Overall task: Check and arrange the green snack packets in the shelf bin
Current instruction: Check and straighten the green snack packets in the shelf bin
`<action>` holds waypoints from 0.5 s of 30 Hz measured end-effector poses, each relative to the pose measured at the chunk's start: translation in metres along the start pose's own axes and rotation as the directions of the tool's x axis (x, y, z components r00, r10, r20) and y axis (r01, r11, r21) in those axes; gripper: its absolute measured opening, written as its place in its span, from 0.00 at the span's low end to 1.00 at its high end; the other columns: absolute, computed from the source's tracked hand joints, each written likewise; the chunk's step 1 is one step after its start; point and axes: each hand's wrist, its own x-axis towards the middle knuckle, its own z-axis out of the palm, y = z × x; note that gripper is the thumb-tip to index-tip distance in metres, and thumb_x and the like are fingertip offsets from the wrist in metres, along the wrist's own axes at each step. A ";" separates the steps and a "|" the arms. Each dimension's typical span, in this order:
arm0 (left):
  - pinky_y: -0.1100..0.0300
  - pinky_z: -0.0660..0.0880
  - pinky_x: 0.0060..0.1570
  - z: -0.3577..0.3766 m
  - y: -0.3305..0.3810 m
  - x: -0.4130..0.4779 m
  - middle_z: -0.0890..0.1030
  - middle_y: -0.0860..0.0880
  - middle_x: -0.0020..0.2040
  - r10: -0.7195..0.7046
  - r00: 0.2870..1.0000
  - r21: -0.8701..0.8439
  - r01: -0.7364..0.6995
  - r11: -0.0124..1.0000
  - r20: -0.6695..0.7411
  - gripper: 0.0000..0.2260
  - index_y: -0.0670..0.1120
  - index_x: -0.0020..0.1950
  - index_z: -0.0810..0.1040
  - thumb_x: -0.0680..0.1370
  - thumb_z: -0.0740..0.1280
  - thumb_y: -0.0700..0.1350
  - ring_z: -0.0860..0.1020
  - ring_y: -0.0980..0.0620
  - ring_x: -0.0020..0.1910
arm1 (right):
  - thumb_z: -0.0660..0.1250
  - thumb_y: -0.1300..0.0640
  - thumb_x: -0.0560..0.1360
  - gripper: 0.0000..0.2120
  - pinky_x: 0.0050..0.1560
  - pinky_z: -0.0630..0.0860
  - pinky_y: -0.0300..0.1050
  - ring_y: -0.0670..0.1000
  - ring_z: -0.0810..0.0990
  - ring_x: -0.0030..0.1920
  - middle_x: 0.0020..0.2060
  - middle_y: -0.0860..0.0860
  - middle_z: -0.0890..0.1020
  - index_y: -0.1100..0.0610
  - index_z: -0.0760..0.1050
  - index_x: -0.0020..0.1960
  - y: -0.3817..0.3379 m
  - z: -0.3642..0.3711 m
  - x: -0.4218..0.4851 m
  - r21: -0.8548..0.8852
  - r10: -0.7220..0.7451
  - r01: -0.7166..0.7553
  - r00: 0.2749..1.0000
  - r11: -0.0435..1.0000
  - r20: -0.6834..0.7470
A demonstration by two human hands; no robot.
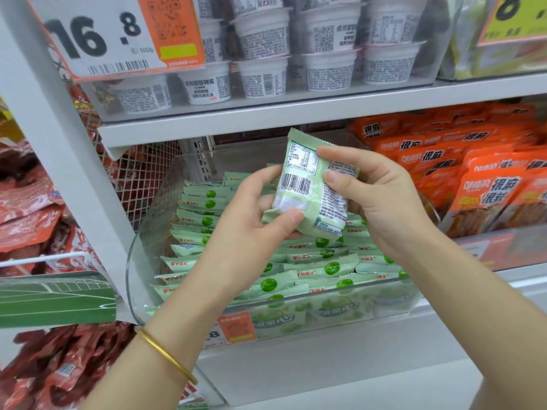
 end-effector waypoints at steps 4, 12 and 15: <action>0.48 0.77 0.56 -0.001 -0.001 0.000 0.83 0.51 0.54 0.004 1.000 0.053 -0.004 0.999 -0.011 0.26 0.52 0.70 0.64 0.76 0.66 0.35 0.83 0.51 0.50 | 0.68 0.67 0.71 0.13 0.39 0.78 0.38 0.48 0.82 0.46 0.52 0.55 0.83 0.51 0.81 0.49 0.002 0.000 0.000 -0.031 -0.001 0.000 1.000 1.000 -0.014; 0.47 0.75 0.58 0.002 0.001 -0.001 0.82 0.55 0.55 0.002 0.999 0.127 0.003 0.992 -0.033 0.28 0.56 0.71 0.62 0.77 0.66 0.35 0.83 0.50 0.48 | 0.68 0.66 0.72 0.13 0.40 0.78 0.40 0.49 0.81 0.45 0.52 0.54 0.83 0.50 0.81 0.49 0.005 -0.001 0.001 -0.042 0.021 -0.022 0.999 0.999 -0.025; 0.48 0.75 0.58 0.003 0.002 -0.001 0.82 0.57 0.55 0.007 0.999 0.173 0.002 0.985 -0.052 0.29 0.56 0.72 0.61 0.77 0.66 0.36 0.83 0.51 0.46 | 0.67 0.68 0.72 0.13 0.38 0.79 0.40 0.49 0.81 0.42 0.48 0.54 0.83 0.50 0.81 0.48 0.005 -0.001 0.000 -0.013 0.040 -0.040 0.999 0.999 -0.022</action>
